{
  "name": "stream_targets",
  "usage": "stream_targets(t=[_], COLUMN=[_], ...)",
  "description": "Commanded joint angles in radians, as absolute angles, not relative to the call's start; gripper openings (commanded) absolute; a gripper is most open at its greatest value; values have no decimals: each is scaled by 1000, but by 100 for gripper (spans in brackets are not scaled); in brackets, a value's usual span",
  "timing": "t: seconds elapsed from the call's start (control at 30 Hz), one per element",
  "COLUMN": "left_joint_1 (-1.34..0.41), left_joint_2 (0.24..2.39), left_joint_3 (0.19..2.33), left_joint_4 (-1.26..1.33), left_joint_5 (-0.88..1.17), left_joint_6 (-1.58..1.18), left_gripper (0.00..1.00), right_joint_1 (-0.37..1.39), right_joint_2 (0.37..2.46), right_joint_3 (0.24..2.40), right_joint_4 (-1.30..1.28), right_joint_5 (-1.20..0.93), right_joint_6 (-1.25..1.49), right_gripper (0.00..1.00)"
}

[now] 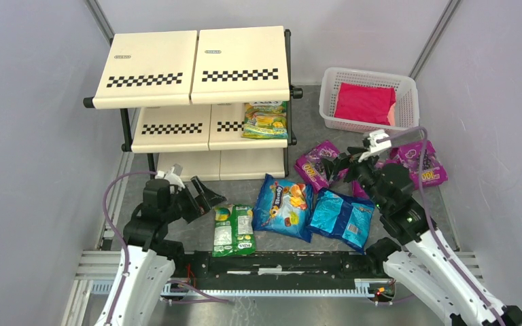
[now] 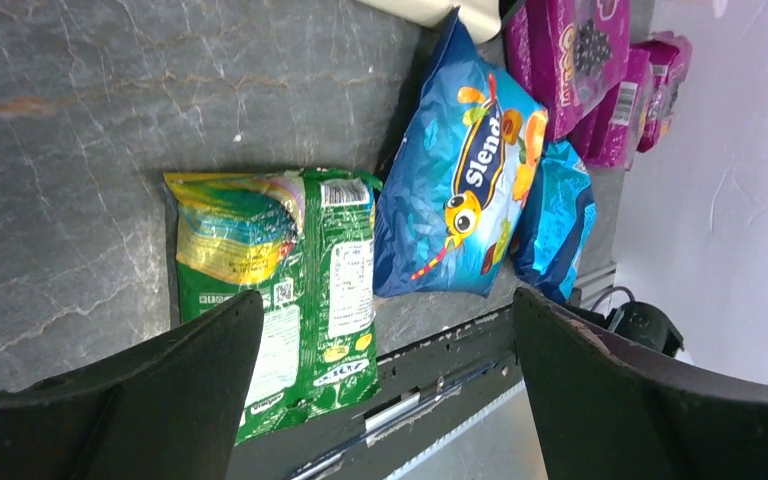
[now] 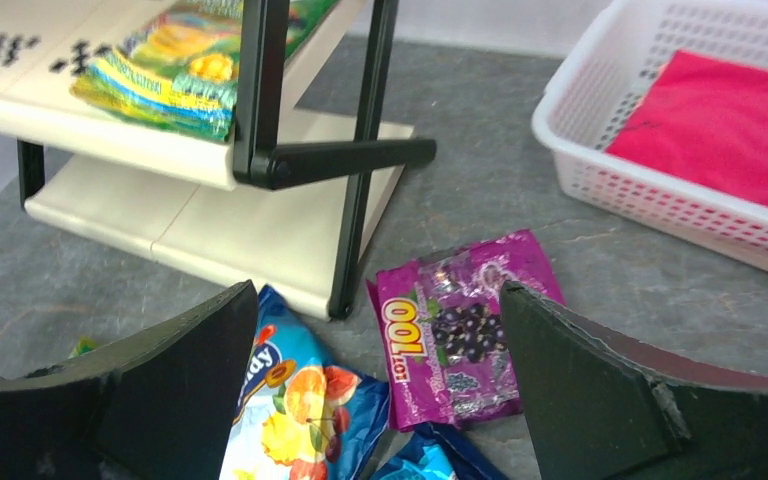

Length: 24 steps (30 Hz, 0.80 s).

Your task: Place and organize the candy bags onto the shelf

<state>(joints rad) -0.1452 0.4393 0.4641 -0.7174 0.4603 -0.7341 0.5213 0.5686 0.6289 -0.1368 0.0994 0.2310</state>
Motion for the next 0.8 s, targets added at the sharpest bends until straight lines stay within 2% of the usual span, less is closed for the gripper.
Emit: stream_targets(t=[0.0,0.23,0.47,0.6,0.77], left_joint_1=[-141,-142,-166,-271,-412], left_joint_2=[459,524,621,682,866], left_joint_3=[452,471,416,348,320], left_joint_4=[-630,-684,-629,-496,-349], left_joint_5=[426,287,229,150,128], left_joint_6=[-789,-824,-907,-969,-1001], left_gripper=[100,100,100,100,99], right_joint_1=[518,534,585,594,602], right_joint_2=[685,894,942,954,961], right_joint_3=[647,647,612,599,579], right_joint_4=[-104,-58,-10,-8,21], right_joint_5=[-48,-294,-268,-262,-260], right_joint_6=[248,290,299,301,304], right_gripper=[98,98,98,98,98])
